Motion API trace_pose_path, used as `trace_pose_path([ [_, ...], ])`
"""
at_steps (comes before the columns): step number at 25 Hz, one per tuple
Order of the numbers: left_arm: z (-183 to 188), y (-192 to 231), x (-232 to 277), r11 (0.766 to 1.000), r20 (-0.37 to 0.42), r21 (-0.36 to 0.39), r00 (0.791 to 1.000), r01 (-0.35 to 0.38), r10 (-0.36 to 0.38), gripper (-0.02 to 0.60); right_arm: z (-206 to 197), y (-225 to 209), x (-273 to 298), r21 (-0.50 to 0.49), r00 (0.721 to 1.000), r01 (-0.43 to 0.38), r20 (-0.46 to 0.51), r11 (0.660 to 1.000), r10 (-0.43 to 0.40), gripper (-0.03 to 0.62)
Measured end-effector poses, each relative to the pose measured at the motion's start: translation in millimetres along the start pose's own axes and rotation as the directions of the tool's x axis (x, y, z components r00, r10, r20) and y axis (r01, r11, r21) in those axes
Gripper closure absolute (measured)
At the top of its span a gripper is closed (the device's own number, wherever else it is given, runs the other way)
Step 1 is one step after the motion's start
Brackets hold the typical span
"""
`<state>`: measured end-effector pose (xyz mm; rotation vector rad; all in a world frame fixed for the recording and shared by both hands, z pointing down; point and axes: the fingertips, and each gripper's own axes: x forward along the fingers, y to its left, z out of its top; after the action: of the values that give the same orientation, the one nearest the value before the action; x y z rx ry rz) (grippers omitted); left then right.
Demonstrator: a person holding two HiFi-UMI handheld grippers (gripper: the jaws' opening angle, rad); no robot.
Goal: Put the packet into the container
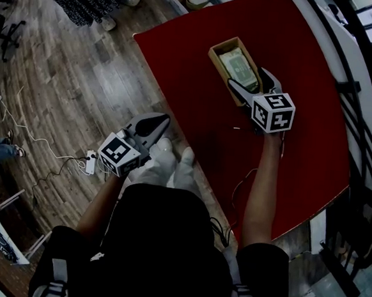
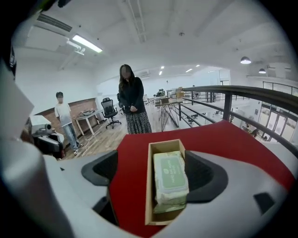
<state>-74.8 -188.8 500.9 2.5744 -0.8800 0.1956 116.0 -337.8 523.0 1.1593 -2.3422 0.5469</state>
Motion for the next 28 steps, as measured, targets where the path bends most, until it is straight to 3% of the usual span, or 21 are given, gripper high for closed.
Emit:
trace_pose_path([
  [3, 9, -4, -1, 1.0, 0.023, 0.007, 1.0, 0.003, -0.004, 0.572, 9, 27, -20, 0.01, 0.998, -0.017, 0.056, 1.0, 0.017, 0.159],
  [8, 23, -18, -5, 0.999, 0.064, 0.034, 0.998, 0.015, -0.017, 0.572, 12, 63, -62, -0.046, 0.99, 0.046, 0.135, 0.998, -0.04, 0.455],
  [11, 33, -27, -9, 0.999, 0.089, 0.05, 0.996, 0.018, -0.023, 0.572, 11, 83, -85, -0.043, 0.98, 0.079, 0.188, 0.996, -0.07, 0.536],
  [20, 51, -56, -25, 0.994, 0.137, 0.104, 0.989, 0.035, -0.049, 0.572, 3, 133, -133, -0.006, 0.951, 0.097, 0.297, 0.995, -0.091, 0.571],
  [28, 63, -77, -35, 0.99, 0.158, 0.136, 0.985, 0.047, -0.068, 0.572, -7, 166, -155, 0.067, 0.929, 0.045, 0.365, 0.997, -0.066, 0.572],
])
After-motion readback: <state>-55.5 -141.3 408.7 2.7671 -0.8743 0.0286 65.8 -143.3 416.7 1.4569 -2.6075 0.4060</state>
